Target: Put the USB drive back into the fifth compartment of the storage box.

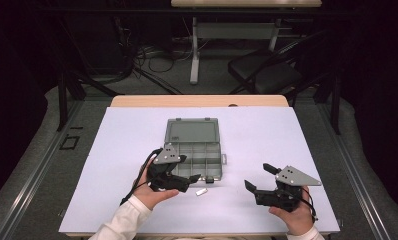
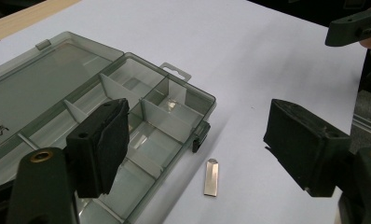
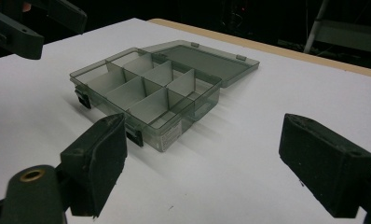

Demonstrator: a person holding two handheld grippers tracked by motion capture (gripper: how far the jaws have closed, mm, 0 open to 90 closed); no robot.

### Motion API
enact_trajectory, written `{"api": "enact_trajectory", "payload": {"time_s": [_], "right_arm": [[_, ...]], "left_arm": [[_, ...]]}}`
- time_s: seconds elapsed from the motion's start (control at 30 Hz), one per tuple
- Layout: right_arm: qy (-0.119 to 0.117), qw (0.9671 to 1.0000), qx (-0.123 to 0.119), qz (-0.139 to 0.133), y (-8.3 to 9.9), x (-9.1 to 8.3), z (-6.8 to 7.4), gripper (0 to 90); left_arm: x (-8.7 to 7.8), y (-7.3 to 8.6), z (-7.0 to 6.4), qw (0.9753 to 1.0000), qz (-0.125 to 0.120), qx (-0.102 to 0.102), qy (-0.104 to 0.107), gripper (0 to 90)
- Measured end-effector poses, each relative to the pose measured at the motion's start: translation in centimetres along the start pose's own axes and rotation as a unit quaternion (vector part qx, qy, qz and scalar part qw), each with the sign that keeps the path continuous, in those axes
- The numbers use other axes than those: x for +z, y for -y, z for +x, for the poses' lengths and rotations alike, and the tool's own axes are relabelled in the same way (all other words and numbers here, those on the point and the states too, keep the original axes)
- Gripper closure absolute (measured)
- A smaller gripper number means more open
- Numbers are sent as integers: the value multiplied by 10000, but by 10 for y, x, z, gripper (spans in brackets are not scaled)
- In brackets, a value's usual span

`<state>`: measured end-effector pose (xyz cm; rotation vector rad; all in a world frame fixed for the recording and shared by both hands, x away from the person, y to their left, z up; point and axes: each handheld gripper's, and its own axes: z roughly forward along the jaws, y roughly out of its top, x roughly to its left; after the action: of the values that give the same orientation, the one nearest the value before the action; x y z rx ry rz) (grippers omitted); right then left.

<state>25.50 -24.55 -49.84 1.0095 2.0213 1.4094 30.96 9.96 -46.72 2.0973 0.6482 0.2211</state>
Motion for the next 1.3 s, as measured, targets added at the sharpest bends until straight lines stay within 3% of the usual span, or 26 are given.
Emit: {"api": "enact_trajectory", "payload": {"time_s": [0.47,0.83,1.3], "right_arm": [[-6,10000,-12,8,0,0,0,149],[-23,10000,-35,38,1,1,0,149],[-44,10000,-56,59,1,2,1,150]], "left_arm": [[12,3,-3,9999,108,28,76,307],[28,9,-5,9987,450,-83,221,359],[37,6,-4,9970,739,-21,220,363]]}}
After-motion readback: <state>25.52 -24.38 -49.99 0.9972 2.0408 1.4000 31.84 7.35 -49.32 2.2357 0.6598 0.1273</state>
